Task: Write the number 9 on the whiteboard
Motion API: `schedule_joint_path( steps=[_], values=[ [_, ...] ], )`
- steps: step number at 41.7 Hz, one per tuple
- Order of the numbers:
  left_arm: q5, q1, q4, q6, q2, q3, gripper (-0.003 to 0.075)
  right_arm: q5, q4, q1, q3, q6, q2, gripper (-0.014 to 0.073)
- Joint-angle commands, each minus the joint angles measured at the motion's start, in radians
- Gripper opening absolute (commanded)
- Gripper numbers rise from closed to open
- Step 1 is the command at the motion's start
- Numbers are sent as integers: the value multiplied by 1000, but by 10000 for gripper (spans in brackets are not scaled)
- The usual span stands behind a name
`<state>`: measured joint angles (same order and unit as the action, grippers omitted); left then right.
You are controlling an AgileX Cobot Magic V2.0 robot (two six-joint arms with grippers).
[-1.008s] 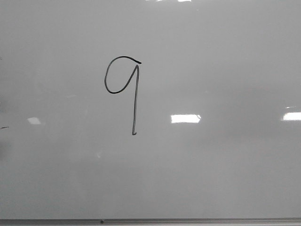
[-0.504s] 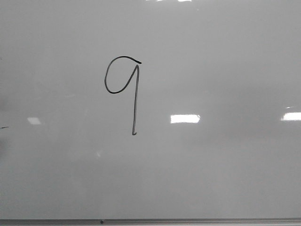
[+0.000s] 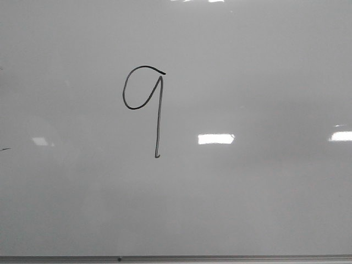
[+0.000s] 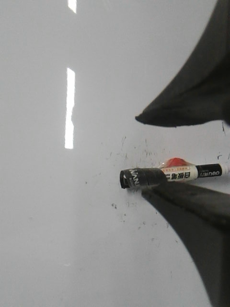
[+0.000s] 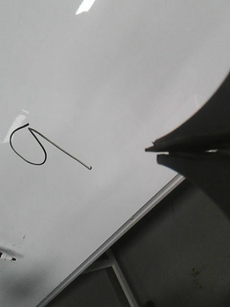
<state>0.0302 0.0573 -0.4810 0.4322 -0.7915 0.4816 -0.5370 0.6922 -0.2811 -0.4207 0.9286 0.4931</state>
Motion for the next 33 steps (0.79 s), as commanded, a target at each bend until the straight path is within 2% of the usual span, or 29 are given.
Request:
schedule_joint_path(
  steps=[1, 4, 10, 17, 33],
  values=[
    [1, 2, -7, -7, 160, -32, 171, 59, 34, 5, -24, 2, 2, -67],
    [28, 2, -7, -7, 316, -88, 99, 58, 34, 5, -24, 2, 2, -67],
    [73, 2, -7, -7, 505, -129, -20, 58, 34, 5, -24, 2, 2, -67],
    [80, 2, -7, -7, 586, -129, -19, 58, 34, 5, -24, 2, 2, -67],
    [80, 2, -7, -7, 592, -129, -19, 58, 34, 5, -24, 2, 2, -67]
  ],
)
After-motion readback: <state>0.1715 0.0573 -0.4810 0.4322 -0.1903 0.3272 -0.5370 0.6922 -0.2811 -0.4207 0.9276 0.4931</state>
